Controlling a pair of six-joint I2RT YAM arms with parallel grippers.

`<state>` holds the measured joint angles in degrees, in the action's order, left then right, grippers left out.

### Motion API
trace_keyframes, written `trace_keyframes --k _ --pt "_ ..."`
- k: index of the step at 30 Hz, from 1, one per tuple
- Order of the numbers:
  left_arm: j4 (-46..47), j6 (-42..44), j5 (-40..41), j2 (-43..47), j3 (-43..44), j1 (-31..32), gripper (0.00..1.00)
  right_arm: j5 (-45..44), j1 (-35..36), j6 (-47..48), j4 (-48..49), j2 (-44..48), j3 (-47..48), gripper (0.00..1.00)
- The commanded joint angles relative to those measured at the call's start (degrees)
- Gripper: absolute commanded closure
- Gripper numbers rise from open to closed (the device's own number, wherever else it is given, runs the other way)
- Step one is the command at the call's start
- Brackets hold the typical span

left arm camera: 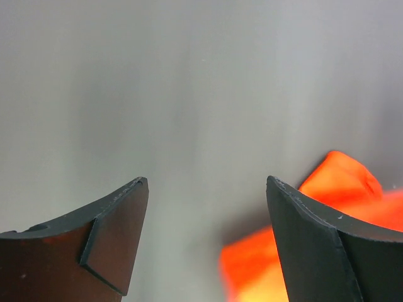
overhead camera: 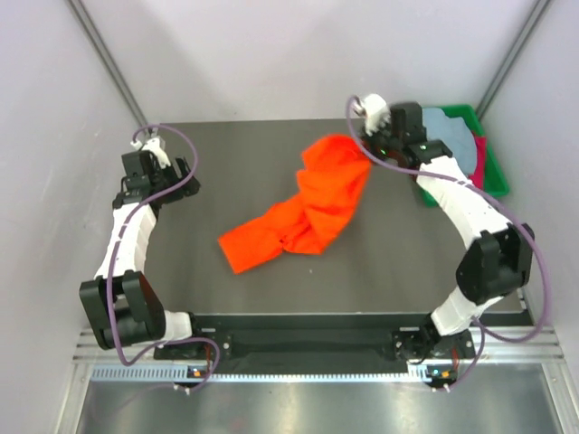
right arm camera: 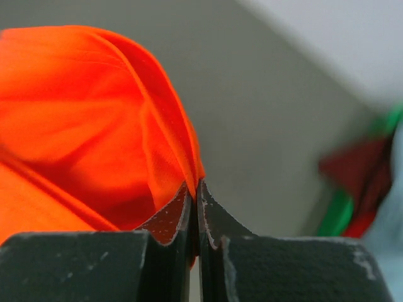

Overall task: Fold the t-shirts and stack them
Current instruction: Flatten the tshirt out

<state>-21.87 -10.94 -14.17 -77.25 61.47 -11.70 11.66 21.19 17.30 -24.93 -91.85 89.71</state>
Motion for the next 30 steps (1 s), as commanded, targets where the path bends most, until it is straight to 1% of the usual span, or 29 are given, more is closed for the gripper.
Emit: trace_keyframes --k 1,2,3,4,5,6,7,8,9,11,12,14,15,18,21,22,28,30 --pt "2.8 -0.5 -5.7 0.4 -1.0 -0.2 0.19 -3.0 -7.6 0.1 -0.5 -2.4 -7.4 0.98" --pt "2.4 -0.4 -6.7 0.3 -1.1 -0.3 0.18 -3.0 -8.4 0.8 -1.5 -3.5 -7.7 0.85" --pt "2.0 0.0 -8.1 0.1 -1.3 -0.2 0.17 -3.7 -9.0 1.2 -2.1 -4.1 -8.1 0.66" --pt "1.0 0.2 -9.1 -0.2 -1.4 -0.2 0.17 -4.3 -9.1 1.7 -2.2 -3.8 -9.2 0.44" --pt "0.4 0.5 -10.7 -0.2 -1.4 -0.2 0.17 -4.5 -8.8 1.9 -1.2 -2.9 -9.8 0.33" --pt "0.1 1.1 -11.3 -0.2 -1.6 -0.2 0.17 -5.1 -6.7 2.8 -0.3 -1.8 -10.3 0.26" --pt "-0.8 1.4 -11.6 -0.1 -1.7 -0.2 0.17 -5.6 -4.9 4.0 0.7 0.5 -10.2 0.23" --pt "-1.2 1.8 -11.1 0.0 -1.7 -0.2 0.17 -5.5 -2.8 6.0 1.2 1.7 -10.1 0.23" --pt "-1.9 2.5 -10.8 0.4 -1.7 -0.2 0.16 -5.6 2.1 10.3 1.9 2.9 -10.3 0.23" --pt "-2.4 3.0 -8.8 1.0 -2.3 -0.2 0.15 -5.0 7.1 14.3 4.4 6.2 -12.2 0.23" --pt "-2.2 3.3 -8.2 1.7 -2.5 -0.1 0.15 -4.6 11.9 17.3 5.1 6.9 -12.9 0.23" --pt "-2.0 3.3 -7.1 2.1 -2.8 -0.3 0.14 -2.0 16.2 19.6 4.0 7.6 -13.9 0.23" --pt "-2.0 3.0 -6.2 2.5 -2.5 -0.5 0.14 -1.2 20.6 20.8 3.5 7.3 -13.9 0.23" --pt "-2.7 3.4 -4.6 2.9 -2.0 -1.2 0.14 -0.1 27.5 21.4 3.3 5.4 -13.9 0.23" --pt "-2.9 3.5 -3.4 3.3 -2.2 -1.4 0.14 1.3 30.6 20.9 3.3 0.9 -12.2 0.24" --pt "-2.8 3.6 -3.7 3.5 -2.4 -1.5 0.13 1.1 30.9 20.9 3.0 -2.1 -11.0 0.23" --pt "-2.3 3.5 -4.9 5.8 -5.0 -1.6 0.13 0.0 31.5 19.1 3.1 -12.2 -6.7 0.24" --pt "-2.0 3.1 -4.9 6.5 -5.8 -1.6 0.13 -0.4 31.5 18.2 3.0 -13.9 -5.8 0.24"
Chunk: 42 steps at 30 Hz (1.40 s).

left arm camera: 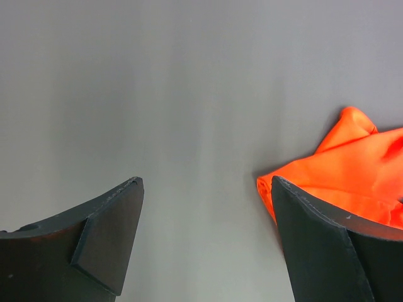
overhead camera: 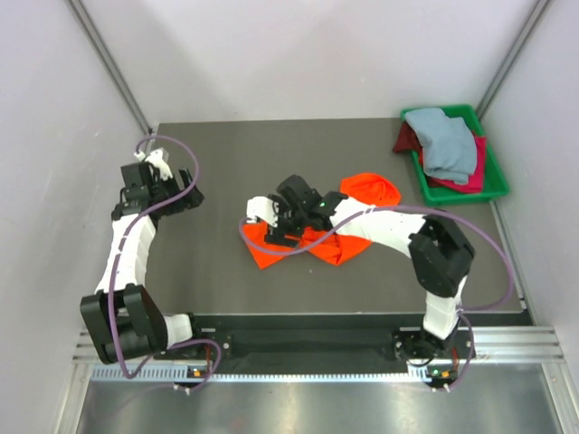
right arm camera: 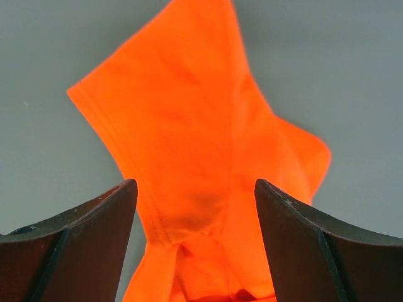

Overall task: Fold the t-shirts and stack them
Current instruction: Flatten the tshirt out

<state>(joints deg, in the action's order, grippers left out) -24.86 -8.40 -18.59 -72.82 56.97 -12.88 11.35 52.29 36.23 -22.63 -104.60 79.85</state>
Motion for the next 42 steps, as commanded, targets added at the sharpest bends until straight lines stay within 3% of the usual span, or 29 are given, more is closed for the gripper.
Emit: trace_keyframes --k 1,9,13,21,23,24,25,26,32,42 --pt "1.7 0.5 -0.7 2.3 -1.9 -0.5 0.12 -0.6 0.4 -1.0 0.7 -2.2 4.8 0.24" --pt "2.2 -0.2 -0.9 1.6 -1.8 -0.4 0.12 -5.2 0.4 -1.4 1.4 -6.3 6.4 0.31" --pt "2.5 -0.6 -1.9 1.1 -1.8 -0.4 0.12 -8.0 0.3 -0.8 1.3 -7.9 6.7 0.44" --pt "2.6 -0.7 -1.9 0.7 -2.0 -0.4 0.12 -7.6 0.2 -0.5 -2.0 -10.9 8.6 0.46" --pt "2.6 -0.6 -1.8 0.7 -2.0 -0.5 0.12 -7.5 0.3 -0.6 -2.2 -11.0 8.8 0.6" --pt "2.6 -0.6 -1.7 0.7 -2.0 -0.4 0.12 -7.6 0.1 -0.6 -2.1 -11.0 9.1 0.72" --pt "2.7 -0.6 -1.8 0.7 -1.9 -0.4 0.12 -8.2 0.1 -0.6 -1.9 -10.4 9.6 0.95" --pt "2.6 -0.5 -1.8 0.7 -1.9 -0.5 0.12 -8.7 0.1 -0.8 -1.8 -9.9 10.1 1.0" --pt "2.5 -0.1 -0.2 0.7 -2.0 -0.5 0.12 -11.2 -0.2 -0.1 -2.0 -4.7 18.5 1.0" --pt "3.9 -2.1 6.5 0.0 0.0 -4.3 0.13 -9.2 0.4 -1.4 -4.0 -4.7 52.2 1.0"
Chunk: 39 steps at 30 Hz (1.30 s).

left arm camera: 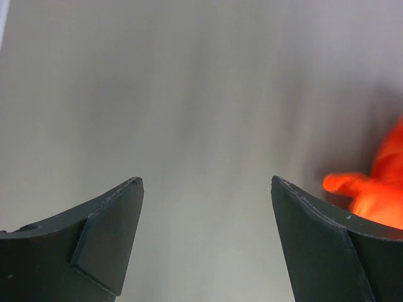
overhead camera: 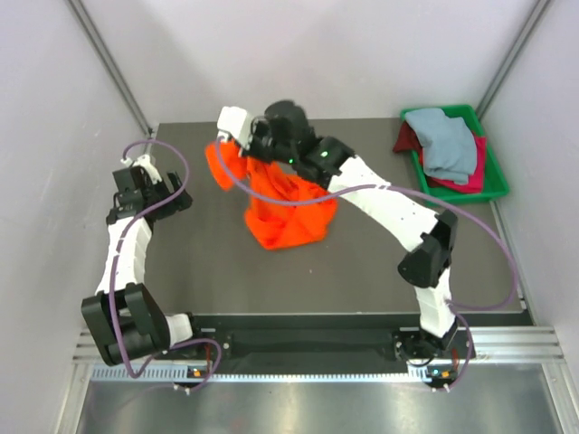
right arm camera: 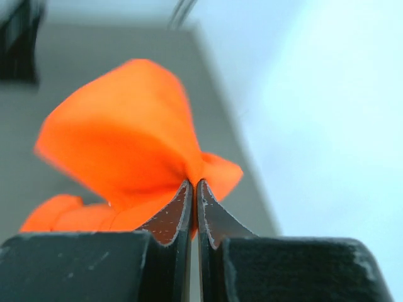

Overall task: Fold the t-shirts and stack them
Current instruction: Flatten the tshirt out

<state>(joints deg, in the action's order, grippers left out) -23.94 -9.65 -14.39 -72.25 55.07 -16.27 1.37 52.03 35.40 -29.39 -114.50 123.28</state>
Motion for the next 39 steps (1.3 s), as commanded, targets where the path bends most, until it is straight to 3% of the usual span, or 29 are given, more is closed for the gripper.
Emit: trace_keyframes --k 1,5,8,11,14,15,17,18,20,27,32,35,39 --pt "3.1 -1.0 2.3 -0.7 2.0 -0.9 0.13 0.0 0.6 -1.0 3.5 5.5 9.8 1.0" --pt "3.1 -1.4 0.1 -1.7 2.1 -0.9 0.13 -1.2 -2.5 -4.4 5.3 10.1 6.7 1.0" --pt "3.6 -1.8 -2.0 -2.3 2.1 -0.9 0.13 -1.2 -8.3 -8.2 5.6 16.5 -6.0 1.0" --pt "3.8 -2.1 -3.0 -2.7 2.0 -0.9 0.13 -1.2 -15.6 -10.0 5.9 26.0 -29.9 0.96" --pt "4.2 -2.2 -3.5 -3.1 1.6 -0.9 0.12 -2.8 -17.9 -9.8 4.7 30.4 -43.6 0.55" --pt "4.3 -2.1 -3.6 -3.1 1.5 -0.9 0.12 -3.0 -18.0 -9.9 4.0 31.7 -49.5 0.35" --pt "4.2 -2.0 -3.9 -3.2 1.4 -0.9 0.12 -2.1 -18.0 -12.0 3.5 33.1 -52.9 0.25" --pt "4.1 -2.0 -4.4 -3.4 1.4 -0.9 0.12 -1.6 -18.2 -13.1 4.5 33.3 -52.7 0.18" --pt "4.2 -1.7 -5.1 -4.0 1.3 -0.9 0.12 0.3 -18.1 -14.7 7.1 32.5 -48.6 0.15" --pt "2.0 -1.2 -14.7 -6.6 0.7 0.0 0.15 5.2 -17.7 -14.7 8.8 13.5 -27.2 0.14" --pt "-3.8 4.0 -15.2 -5.9 -0.2 4.2 0.17 8.3 -17.3 -14.7 7.9 0.5 -14.4 0.14" --pt "-6.1 8.0 -14.3 -5.2 -0.1 6.8 0.17 9.4 -17.3 -16.7 6.3 -3.6 -9.9 0.15" --pt "-9.5 12.8 -15.3 -5.7 0.9 11.3 0.17 12.1 -17.1 -18.3 6.1 -5.3 -10.6 0.15"
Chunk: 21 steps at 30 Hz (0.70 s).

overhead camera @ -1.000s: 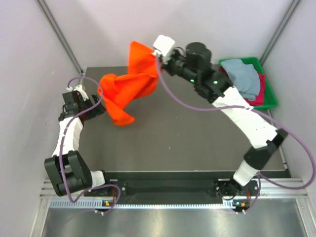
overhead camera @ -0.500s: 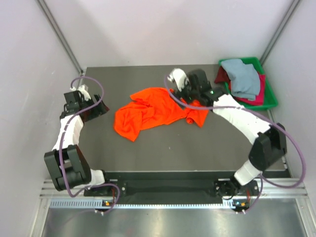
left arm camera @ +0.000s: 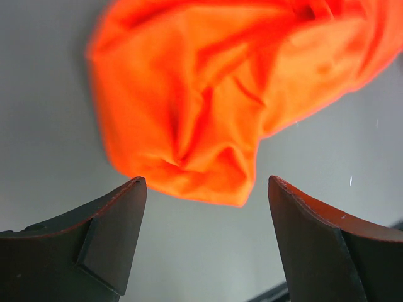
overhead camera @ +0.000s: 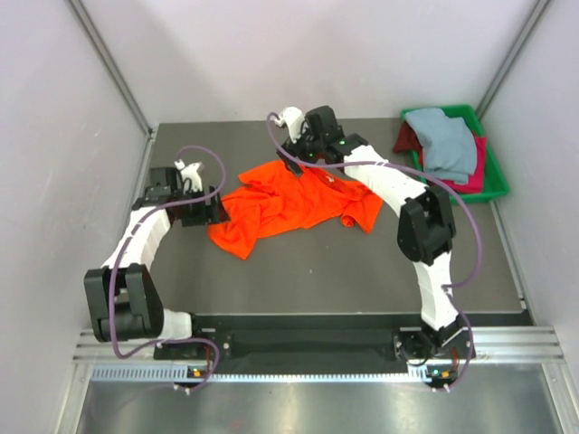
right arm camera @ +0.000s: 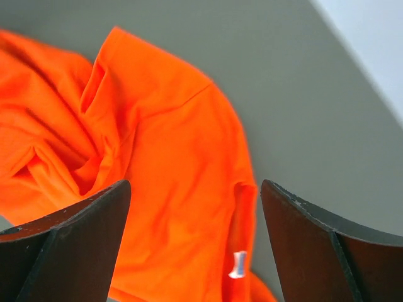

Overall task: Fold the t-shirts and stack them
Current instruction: Flatten the tshirt out

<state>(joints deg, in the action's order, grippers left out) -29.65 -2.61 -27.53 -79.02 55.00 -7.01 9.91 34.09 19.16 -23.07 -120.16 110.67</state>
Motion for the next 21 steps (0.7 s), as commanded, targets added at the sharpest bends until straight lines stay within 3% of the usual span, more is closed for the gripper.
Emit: trace_keyframes --k 1,8,14,21 --pt "-4.4 6.8 -2.5 0.4 1.1 2.6 0.18 3.6 1.0 -2.1 -0.2 0.1 1.8 0.15" --pt "-9.9 12.3 -2.4 -4.9 3.3 13.0 0.21 3.0 0.3 -2.7 0.2 -2.7 3.1 0.14" --pt "-13.1 17.8 11.5 -9.6 6.5 24.9 0.28 2.3 0.1 -3.2 0.6 -2.2 2.5 0.14" --pt "-14.5 14.5 21.4 -19.1 9.3 27.2 0.33 1.6 0.1 -2.8 0.9 -1.7 2.4 0.14"
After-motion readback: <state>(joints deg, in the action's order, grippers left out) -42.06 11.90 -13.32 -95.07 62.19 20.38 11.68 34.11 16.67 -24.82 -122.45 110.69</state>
